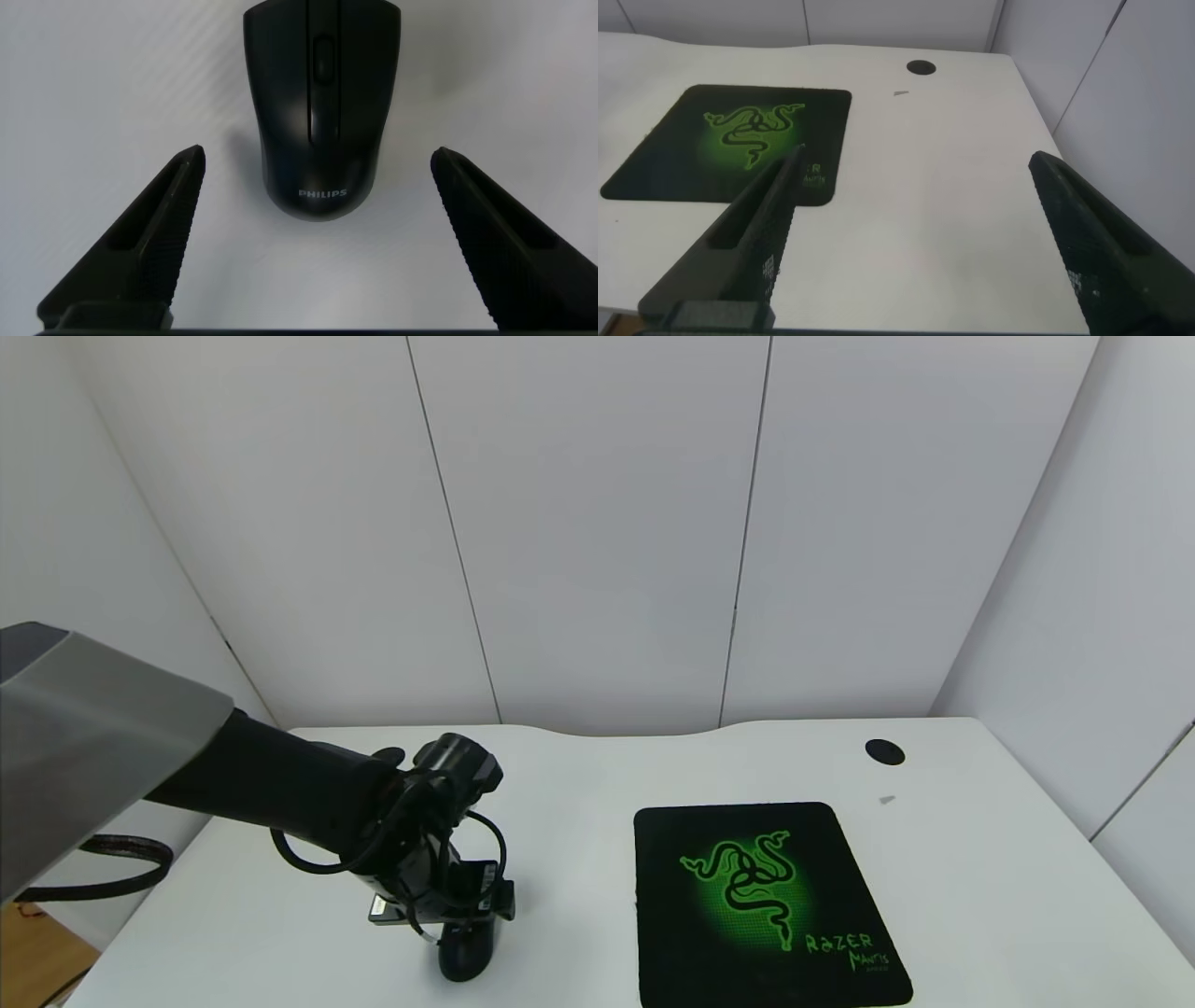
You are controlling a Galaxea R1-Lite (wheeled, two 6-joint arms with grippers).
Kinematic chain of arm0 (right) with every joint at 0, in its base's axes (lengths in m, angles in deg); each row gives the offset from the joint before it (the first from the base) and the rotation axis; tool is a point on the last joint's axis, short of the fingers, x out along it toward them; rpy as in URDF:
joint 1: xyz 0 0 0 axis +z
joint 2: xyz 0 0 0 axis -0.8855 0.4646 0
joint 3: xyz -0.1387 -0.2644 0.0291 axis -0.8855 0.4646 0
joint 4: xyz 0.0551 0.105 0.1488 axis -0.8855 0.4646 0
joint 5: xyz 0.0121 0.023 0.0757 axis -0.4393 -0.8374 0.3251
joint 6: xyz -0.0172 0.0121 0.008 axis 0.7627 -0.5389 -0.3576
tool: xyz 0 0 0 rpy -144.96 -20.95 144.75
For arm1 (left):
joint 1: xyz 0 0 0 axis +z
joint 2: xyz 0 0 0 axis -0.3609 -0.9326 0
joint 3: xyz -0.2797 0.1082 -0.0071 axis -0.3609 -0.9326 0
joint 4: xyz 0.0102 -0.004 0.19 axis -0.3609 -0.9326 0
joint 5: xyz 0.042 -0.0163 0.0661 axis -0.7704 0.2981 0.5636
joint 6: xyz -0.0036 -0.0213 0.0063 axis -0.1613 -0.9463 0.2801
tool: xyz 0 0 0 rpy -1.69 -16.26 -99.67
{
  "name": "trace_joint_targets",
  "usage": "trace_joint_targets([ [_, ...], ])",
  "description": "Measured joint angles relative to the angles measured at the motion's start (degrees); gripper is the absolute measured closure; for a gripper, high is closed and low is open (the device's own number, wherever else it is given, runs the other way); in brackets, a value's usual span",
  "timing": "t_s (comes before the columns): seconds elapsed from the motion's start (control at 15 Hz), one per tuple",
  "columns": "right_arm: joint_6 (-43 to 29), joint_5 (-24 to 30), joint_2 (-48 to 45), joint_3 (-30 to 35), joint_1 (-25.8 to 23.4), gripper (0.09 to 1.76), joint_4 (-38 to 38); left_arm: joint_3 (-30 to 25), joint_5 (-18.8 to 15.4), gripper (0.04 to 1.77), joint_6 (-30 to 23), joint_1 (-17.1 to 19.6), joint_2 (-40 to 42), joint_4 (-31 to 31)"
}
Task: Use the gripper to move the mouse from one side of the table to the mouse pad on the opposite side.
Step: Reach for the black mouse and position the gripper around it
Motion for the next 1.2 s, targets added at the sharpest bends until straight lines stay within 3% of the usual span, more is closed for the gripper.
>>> trace_joint_targets([
  [0.47, 0.00, -0.02, 0.00, 0.00, 0.00, 0.14, 0.00, -0.89, 0.24, 0.09, -1.15, -0.15, -2.01, 2.00],
  [0.8, -0.02, 0.00, 0.00, 0.00, 0.00, 0.14, 0.00, -0.88, 0.02, 0.81, -1.39, -0.15, -2.18, 2.00],
  [1.2, -0.02, -0.02, 0.00, 0.00, 0.00, 0.14, 0.00, -0.80, 0.06, 0.91, -1.39, -0.11, -2.23, 2.02],
])
